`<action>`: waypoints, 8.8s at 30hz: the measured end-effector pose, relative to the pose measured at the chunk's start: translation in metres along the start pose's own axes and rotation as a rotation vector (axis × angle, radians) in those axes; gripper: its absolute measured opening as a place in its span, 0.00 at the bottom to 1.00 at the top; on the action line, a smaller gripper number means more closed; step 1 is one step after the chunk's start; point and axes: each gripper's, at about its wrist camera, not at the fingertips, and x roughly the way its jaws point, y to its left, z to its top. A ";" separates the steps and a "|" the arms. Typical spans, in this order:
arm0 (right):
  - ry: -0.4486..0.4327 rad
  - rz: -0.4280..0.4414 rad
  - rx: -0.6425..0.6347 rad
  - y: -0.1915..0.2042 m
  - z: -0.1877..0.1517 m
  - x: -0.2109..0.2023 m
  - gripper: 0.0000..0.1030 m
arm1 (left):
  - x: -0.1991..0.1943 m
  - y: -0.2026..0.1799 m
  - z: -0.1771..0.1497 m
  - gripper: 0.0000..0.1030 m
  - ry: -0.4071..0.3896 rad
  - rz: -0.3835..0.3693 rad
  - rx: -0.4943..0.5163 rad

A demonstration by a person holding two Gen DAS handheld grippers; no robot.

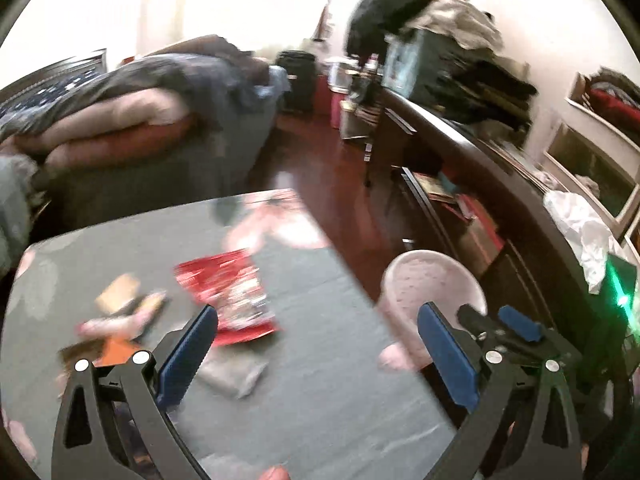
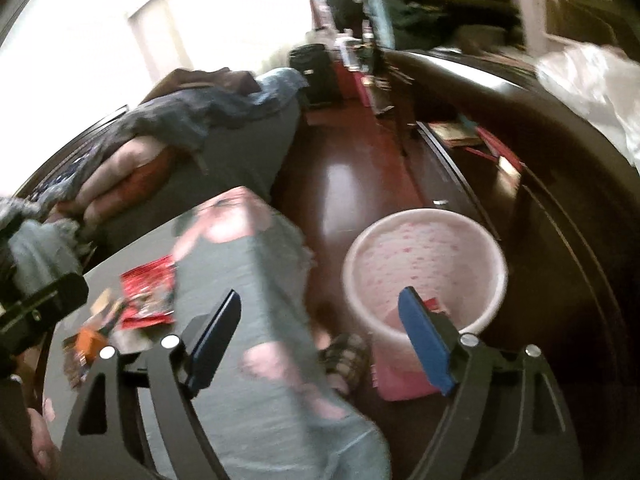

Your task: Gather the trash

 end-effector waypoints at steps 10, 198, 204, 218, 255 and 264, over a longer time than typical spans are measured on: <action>0.041 0.055 -0.101 0.074 -0.021 0.000 0.83 | -0.056 0.126 -0.045 0.96 -0.027 0.244 -0.142; -0.099 0.005 0.089 -0.086 0.023 -0.004 0.05 | 0.047 -0.110 0.030 0.28 -0.092 -0.306 0.213; -0.055 -0.092 0.122 -0.125 0.026 0.050 0.05 | 0.130 -0.149 0.035 0.33 0.034 -0.306 0.226; -0.004 -0.148 0.174 -0.169 0.014 0.108 0.34 | 0.187 -0.161 0.041 0.88 0.084 -0.236 0.221; -0.055 0.099 -0.152 0.039 0.010 -0.003 0.68 | 0.166 0.039 0.018 0.51 0.227 0.264 -0.080; -0.004 0.120 -0.103 0.057 0.004 0.004 0.68 | 0.113 0.066 0.026 0.35 0.122 0.190 -0.148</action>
